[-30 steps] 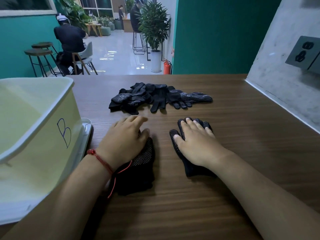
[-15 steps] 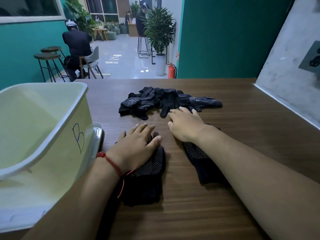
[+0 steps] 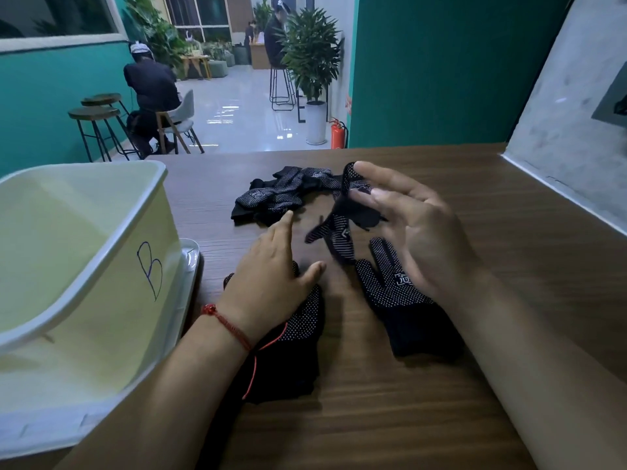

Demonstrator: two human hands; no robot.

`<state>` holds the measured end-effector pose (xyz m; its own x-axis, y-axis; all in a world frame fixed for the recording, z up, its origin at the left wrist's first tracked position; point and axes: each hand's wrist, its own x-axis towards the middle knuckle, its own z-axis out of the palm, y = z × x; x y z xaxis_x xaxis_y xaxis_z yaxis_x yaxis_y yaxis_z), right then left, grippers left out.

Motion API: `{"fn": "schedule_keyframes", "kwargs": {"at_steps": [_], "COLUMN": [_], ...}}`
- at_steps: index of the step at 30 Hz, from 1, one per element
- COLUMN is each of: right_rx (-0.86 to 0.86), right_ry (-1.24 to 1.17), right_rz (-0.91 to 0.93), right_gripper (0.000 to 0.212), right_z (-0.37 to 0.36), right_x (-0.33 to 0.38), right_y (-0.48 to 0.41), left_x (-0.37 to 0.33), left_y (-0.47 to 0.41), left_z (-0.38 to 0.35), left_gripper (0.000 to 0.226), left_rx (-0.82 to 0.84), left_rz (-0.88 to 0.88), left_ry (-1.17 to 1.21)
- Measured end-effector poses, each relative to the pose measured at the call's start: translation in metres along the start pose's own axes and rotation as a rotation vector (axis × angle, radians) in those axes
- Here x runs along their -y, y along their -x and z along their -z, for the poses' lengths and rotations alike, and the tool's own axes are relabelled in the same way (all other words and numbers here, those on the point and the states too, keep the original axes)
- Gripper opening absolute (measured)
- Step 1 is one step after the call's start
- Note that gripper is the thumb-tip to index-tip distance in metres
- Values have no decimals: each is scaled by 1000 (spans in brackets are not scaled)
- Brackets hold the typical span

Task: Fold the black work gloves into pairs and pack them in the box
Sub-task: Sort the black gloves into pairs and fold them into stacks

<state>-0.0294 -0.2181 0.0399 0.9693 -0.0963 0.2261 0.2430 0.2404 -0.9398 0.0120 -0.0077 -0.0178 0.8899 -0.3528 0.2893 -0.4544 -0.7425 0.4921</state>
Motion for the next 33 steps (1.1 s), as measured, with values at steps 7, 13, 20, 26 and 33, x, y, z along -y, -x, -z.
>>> {"fn": "schedule_keyframes", "kwargs": {"at_steps": [7, 13, 20, 26, 33], "right_rx": [135, 157, 160, 92, 11], "right_ry": [-257, -344, -371, -284, 33], "right_rz": [-81, -70, -77, -82, -38], "right_gripper": [45, 49, 56, 51, 44], "right_z": [5, 1, -2, -2, -2], "right_x": [3, -4, -10, -9, -11], "right_y": [11, 11, 13, 14, 13], "left_x": [-14, -29, -33, -32, -36], "left_y": [2, 8, 4, -3, 4], "left_z": [8, 17, 17, 25, 42], "left_gripper": [75, 29, 21, 29, 72], "left_rx": [-43, 88, -83, -143, 208], "left_rz": [7, -35, 93, 302, 544], "left_ry": [353, 773, 893, 1253, 1647]}}
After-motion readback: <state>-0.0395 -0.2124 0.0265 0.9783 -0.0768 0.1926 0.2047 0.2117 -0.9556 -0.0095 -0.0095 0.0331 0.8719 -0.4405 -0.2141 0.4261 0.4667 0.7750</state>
